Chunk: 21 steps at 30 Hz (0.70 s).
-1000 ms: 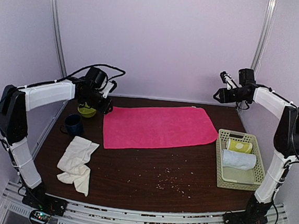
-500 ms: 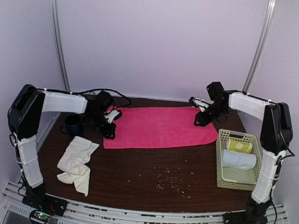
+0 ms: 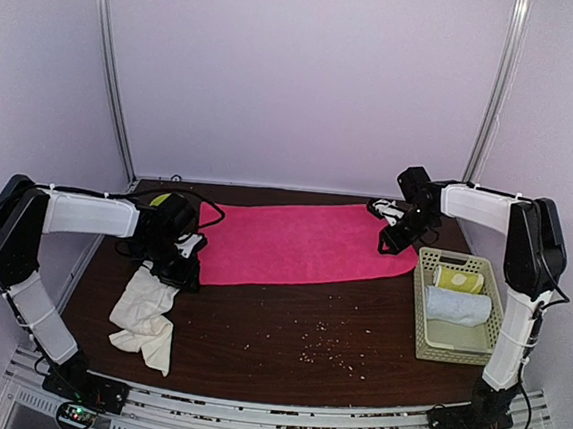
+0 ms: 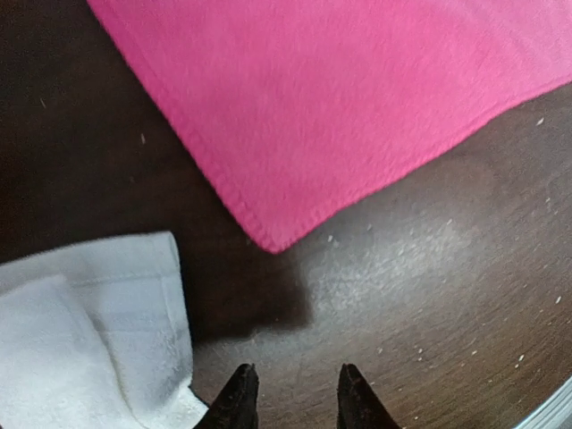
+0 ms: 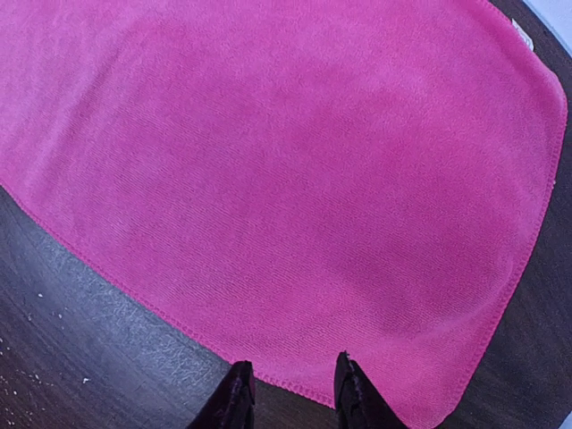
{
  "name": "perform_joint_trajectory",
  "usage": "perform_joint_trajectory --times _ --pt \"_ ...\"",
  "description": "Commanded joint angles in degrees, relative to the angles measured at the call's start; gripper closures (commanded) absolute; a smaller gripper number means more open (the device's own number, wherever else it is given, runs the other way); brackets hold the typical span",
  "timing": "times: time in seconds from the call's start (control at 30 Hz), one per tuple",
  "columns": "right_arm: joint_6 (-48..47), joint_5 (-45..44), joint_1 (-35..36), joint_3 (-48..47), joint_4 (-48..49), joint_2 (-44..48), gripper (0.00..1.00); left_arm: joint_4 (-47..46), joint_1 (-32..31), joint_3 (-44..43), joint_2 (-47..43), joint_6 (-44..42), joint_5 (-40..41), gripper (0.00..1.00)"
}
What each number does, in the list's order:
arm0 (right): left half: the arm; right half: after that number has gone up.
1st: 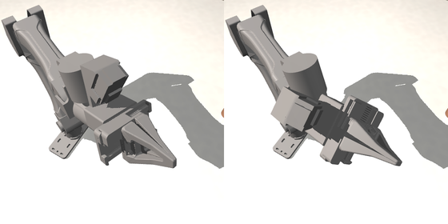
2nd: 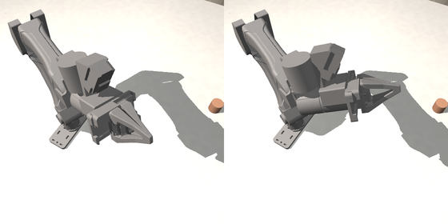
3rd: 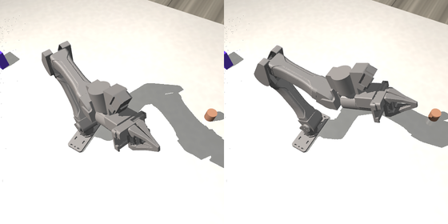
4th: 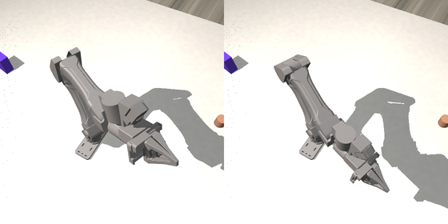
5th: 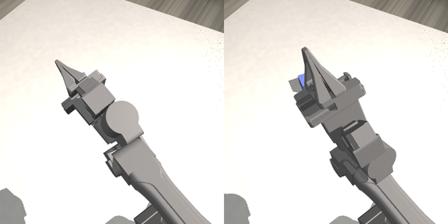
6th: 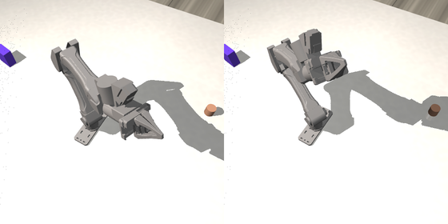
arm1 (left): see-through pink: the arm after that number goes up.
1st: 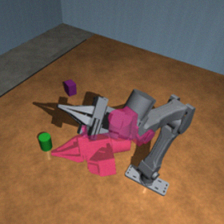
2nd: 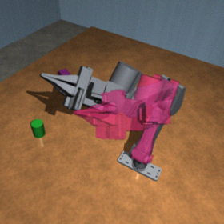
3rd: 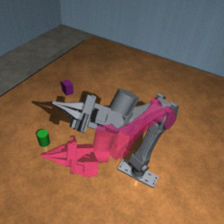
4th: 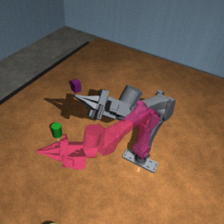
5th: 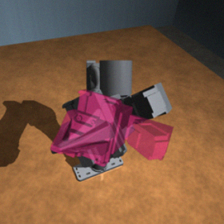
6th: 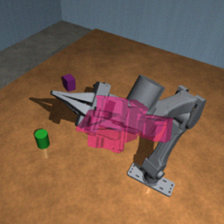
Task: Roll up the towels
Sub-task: Move the towel to the corner of the board.
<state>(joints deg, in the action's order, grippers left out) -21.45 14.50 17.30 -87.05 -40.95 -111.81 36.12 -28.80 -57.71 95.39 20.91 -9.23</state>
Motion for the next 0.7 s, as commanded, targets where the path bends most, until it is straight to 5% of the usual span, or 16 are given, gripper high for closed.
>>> perform_joint_trajectory --times 0.0,0.17,0.37,0.5,0.67 --pt "0.5 0.2 -0.1 -0.9 0.7 2.1 0.66 0.1 -0.1 2.8 0.5 3.1 -2.4 0.69" --pt "-0.1 -0.9 -0.3 -0.4 0.4 2.2 0.67 8.8 3.8 5.5 1.5 11.4 3.3 0.67" --pt "-1.0 -1.3 -2.9 0.6 -0.4 3.1 0.66 14.9 12.7 7.9 -8.1 14.0 9.8 0.61" --pt "-1.5 -4.0 -3.0 1.4 0.7 2.9 0.66 13.9 11.5 1.3 -6.4 10.5 6.5 0.63" --pt "-0.5 -3.1 -2.9 1.5 -0.2 2.3 0.66 8.2 2.7 -13.2 -0.7 2.9 4.1 0.64"
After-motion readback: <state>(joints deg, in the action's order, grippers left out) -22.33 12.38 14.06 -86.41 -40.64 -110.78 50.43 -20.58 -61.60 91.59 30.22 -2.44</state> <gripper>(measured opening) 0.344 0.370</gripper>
